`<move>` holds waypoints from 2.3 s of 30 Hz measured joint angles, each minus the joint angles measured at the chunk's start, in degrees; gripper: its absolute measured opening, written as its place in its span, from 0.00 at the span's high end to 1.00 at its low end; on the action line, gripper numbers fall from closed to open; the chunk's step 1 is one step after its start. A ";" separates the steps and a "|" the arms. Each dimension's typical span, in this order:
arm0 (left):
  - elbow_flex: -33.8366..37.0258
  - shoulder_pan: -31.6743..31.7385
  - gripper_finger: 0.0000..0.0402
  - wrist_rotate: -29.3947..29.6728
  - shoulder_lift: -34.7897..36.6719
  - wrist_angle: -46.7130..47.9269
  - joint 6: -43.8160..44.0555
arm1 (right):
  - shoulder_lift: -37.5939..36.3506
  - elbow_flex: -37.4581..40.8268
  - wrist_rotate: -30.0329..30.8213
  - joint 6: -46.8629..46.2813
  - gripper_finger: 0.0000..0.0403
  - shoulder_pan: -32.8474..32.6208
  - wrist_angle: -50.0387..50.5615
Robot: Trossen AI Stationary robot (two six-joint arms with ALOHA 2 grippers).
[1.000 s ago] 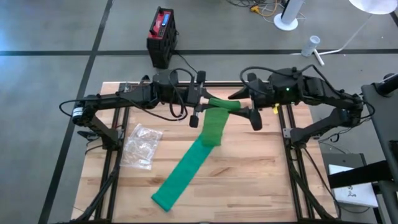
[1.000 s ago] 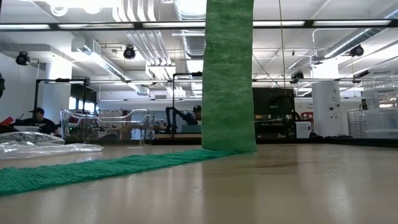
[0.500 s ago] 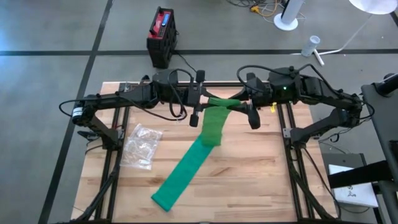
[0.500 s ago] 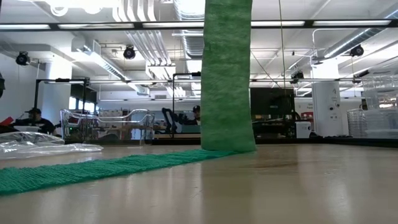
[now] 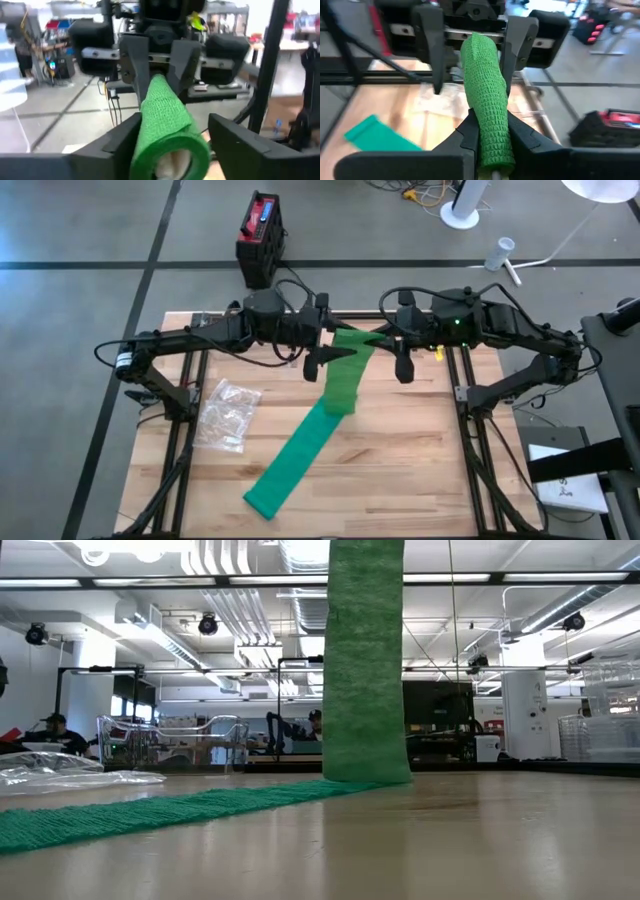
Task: Roll bandage
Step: Roll the green bandage
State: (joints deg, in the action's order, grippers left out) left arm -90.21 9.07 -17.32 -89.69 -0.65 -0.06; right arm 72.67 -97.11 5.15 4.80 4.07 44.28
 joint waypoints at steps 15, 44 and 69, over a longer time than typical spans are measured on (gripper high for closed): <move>0.00 4.52 0.50 -0.48 0.37 0.52 6.68 | -0.98 1.45 3.39 6.25 0.88 -1.04 -3.68; 0.00 4.86 0.06 -4.28 1.62 -0.81 12.57 | -0.40 2.02 8.93 17.25 0.88 -2.42 -6.83; -0.01 6.07 0.17 -3.66 1.62 -4.76 18.63 | 0.83 2.18 12.86 31.79 0.88 -2.72 -11.80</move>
State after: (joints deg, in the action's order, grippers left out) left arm -90.23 15.15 -20.98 -88.07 -5.41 18.57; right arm 73.50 -94.94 18.02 36.59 1.35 32.47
